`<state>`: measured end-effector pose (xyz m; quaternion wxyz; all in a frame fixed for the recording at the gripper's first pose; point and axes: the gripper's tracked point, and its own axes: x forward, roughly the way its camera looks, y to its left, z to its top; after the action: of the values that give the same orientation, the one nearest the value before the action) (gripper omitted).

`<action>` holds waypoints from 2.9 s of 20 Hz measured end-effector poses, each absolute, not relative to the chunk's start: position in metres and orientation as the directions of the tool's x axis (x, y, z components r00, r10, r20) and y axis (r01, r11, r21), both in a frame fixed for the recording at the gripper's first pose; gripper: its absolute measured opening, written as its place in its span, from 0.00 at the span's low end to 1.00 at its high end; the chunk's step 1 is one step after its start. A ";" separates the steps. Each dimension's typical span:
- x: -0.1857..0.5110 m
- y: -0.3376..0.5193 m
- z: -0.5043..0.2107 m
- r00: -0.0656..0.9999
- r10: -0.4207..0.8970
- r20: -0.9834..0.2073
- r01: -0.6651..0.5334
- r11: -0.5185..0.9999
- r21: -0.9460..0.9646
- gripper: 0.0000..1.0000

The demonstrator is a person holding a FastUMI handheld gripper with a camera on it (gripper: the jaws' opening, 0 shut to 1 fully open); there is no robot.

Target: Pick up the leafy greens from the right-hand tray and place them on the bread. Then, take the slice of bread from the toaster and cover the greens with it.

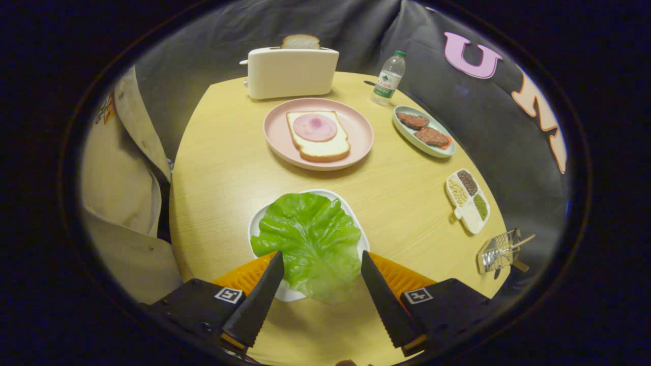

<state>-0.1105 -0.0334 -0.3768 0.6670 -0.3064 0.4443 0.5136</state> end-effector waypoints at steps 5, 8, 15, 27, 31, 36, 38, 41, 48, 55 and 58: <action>-0.111 -0.032 -0.401 0.025 0.381 -0.924 -0.962 0.259 0.081 0.98; -0.115 -0.030 -0.412 -0.007 0.364 -0.931 -0.961 0.254 0.106 0.98; -0.125 -0.029 -0.419 -0.101 0.345 -0.933 -0.935 0.288 0.207 0.63; -0.138 -0.021 -0.415 -0.071 0.348 -0.935 -0.940 0.290 0.179 0.15; -0.141 -0.023 -0.415 -0.083 0.346 -0.935 -0.936 0.296 0.193 0.09; -0.151 -0.021 -0.404 -0.106 0.349 -0.931 -0.927 0.304 0.220 0.06; -0.147 -0.013 -0.394 -0.077 0.381 -0.921 -0.928 0.312 0.206 0.06; -0.136 -0.012 -0.378 -0.035 0.389 -0.920 -0.918 0.351 0.184 0.06; -0.113 0.000 -0.337 0.077 0.394 -0.916 -0.899 0.424 0.107 0.06; -0.089 0.041 -0.304 0.147 0.413 -0.899 -0.901 0.431 0.050 0.06; -0.080 0.065 -0.296 0.161 0.429 -0.889 -0.906 0.422 0.039 0.06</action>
<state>-0.0797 0.0653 -0.2957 0.7140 -0.2659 0.4485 0.4672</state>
